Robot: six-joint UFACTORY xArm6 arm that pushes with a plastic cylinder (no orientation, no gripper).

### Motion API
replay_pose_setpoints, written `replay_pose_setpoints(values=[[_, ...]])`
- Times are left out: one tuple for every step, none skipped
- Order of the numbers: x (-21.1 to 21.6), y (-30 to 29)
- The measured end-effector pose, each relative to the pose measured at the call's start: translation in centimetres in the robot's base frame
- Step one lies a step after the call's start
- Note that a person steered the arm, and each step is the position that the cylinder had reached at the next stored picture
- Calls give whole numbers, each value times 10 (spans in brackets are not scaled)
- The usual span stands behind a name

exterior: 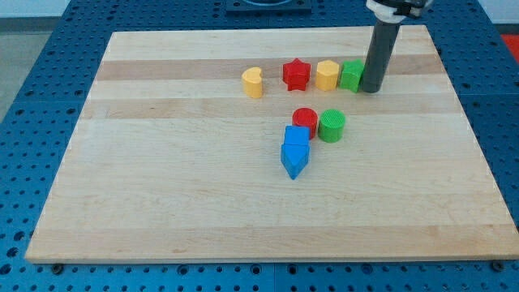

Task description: Point your arm at the yellow heart

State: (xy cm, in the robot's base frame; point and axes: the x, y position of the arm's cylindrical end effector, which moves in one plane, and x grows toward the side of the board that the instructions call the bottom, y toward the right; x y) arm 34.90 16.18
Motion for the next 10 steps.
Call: replay_pose_setpoints(values=[[-1, 0], [-4, 1], [9, 6], [21, 10], [23, -7], [24, -33], [24, -62], [24, -74], [24, -94], [24, -97]])
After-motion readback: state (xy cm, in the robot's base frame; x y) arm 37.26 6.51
